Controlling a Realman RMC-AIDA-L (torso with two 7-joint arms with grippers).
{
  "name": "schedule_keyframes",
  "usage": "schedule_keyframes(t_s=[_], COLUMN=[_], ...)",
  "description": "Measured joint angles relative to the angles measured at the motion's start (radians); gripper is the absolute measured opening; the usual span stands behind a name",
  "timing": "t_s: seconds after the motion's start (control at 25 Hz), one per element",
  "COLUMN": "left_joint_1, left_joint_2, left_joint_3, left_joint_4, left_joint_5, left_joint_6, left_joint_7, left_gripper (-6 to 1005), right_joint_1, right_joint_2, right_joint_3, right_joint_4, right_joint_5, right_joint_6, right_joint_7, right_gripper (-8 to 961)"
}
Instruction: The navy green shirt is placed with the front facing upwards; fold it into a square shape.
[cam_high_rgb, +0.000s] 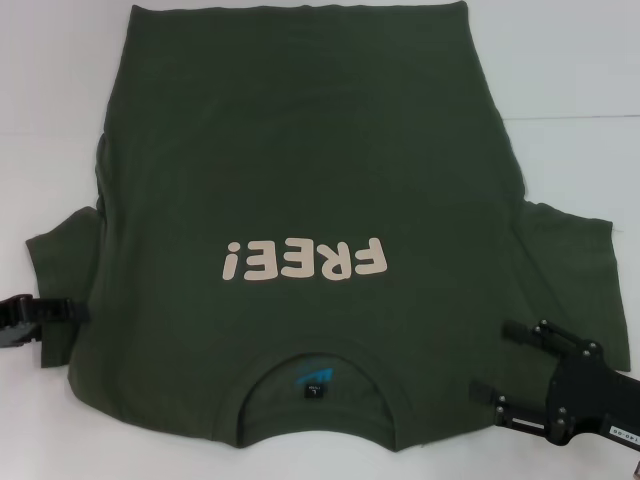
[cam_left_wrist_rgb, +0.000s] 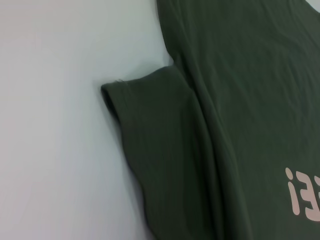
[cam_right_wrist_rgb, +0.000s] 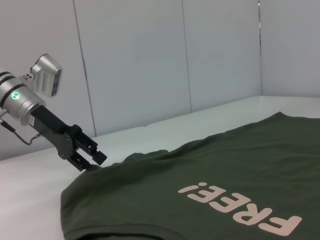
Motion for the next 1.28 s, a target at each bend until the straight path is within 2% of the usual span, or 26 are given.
schedule_keyframes(t_s=[0.08,0.52,0.72,0.96,1.28], left_joint_1=[0.0,0.0,-0.005,-0.012,-0.018], left_joint_2=[0.0,-0.003,-0.005,-0.005,-0.002], left_joint_3=[0.0,0.008,0.009,0.012,0.013], left_joint_4=[-0.001,-0.001,-0.003,-0.003,-0.003], left_joint_5=[0.003,0.005,0.006,0.006,0.006], left_joint_6=[-0.003,-0.02,-0.022,-0.025,-0.025], left_joint_7=[-0.001,-0.005,0.003,0.021,0.033], left_gripper=[674,473,260,113,60], right_joint_1=[0.0,0.003,0.006,0.006,0.007], right_joint_2=[0.0,0.0,0.0,0.0,0.0], right_joint_3=[0.0,0.0,0.0,0.001,0.003], right_joint_4=[0.0,0.0,-0.002,-0.003,-0.003], right_joint_5=[0.0,0.001,0.001,0.001,0.002], right_joint_6=[0.001,0.001,0.001,0.0,0.0], right_joint_7=[0.0,0.0,0.0,0.0,0.0], right_gripper=[924,922,922,922,921])
